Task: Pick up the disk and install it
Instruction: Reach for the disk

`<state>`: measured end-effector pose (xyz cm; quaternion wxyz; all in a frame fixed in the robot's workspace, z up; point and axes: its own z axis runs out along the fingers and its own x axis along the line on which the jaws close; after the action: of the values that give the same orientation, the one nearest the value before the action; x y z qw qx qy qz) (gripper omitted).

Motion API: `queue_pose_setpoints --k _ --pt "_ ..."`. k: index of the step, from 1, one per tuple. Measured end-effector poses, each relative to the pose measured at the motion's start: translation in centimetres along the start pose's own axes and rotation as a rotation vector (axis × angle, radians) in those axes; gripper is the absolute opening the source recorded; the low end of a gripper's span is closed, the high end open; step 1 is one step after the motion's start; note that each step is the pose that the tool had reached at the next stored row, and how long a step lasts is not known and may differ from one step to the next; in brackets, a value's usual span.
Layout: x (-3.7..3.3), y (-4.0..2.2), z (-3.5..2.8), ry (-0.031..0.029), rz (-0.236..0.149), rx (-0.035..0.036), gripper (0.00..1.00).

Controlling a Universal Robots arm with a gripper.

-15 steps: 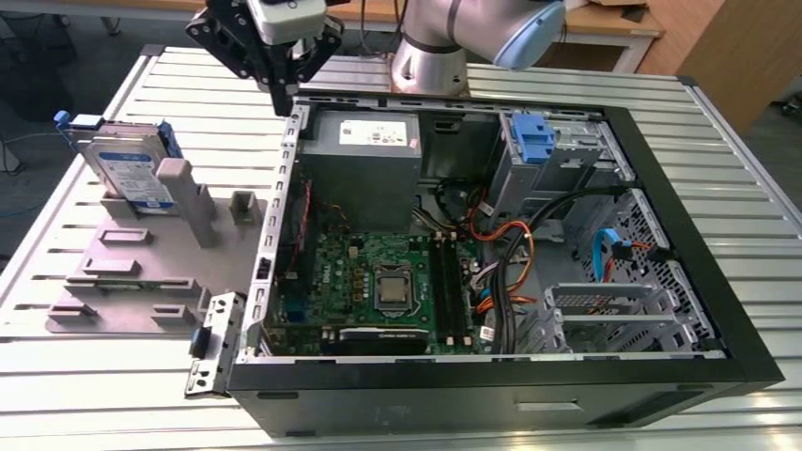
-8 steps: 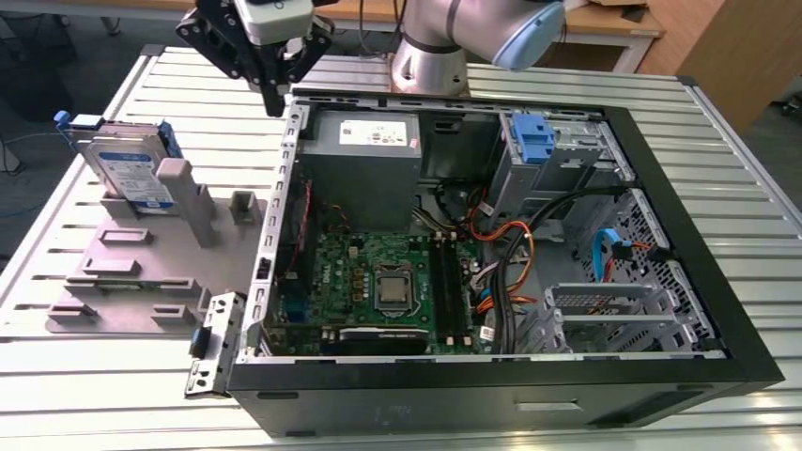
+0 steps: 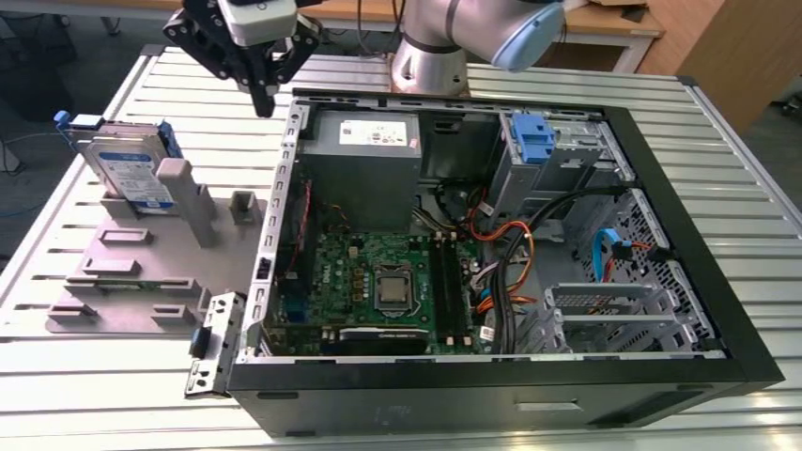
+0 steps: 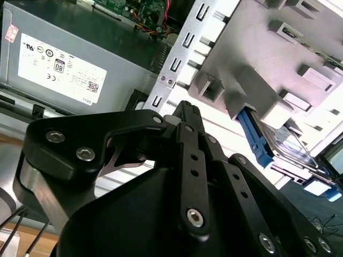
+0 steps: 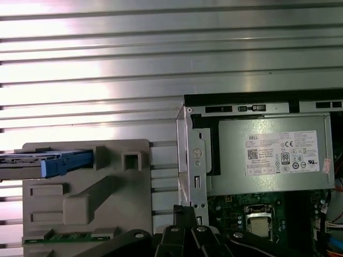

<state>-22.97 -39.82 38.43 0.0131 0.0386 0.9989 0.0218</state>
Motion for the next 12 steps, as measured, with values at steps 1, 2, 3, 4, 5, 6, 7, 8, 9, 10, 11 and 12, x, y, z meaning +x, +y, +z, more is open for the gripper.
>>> queue_pose_setpoints --k 1,2,3,4,5,6,7,8,9,10,11,12 --pt "0.1 -0.01 0.01 0.0 0.0 0.0 0.11" --pt "0.2 -0.02 0.03 0.0 0.0 -0.0001 0.11" --pt "0.3 -0.02 0.04 0.0 0.0 -0.0001 0.11" --pt "0.4 -0.03 0.06 0.0 0.0 -0.0002 0.11" --pt "0.49 -0.03 0.09 -0.0001 0.0 -0.0005 0.11" --pt "0.57 -0.04 0.11 0.0 0.0 -0.0007 0.11" --pt "0.68 -0.04 0.13 0.0001 0.0 -0.0008 0.11" --pt "0.79 -0.05 0.15 0.0001 0.0 -0.001 0.11" --pt "0.91 -0.05 0.18 0.0001 0.0 -0.0014 0.11" --pt "1.03 -0.06 0.19 0.0001 0.0 -0.0016 0.11" --pt "1.17 -0.07 0.22 0.0001 0.0 -0.0019 0.11" --pt "1.32 -0.08 0.24 0.0001 0.0 -0.0022 0.11"
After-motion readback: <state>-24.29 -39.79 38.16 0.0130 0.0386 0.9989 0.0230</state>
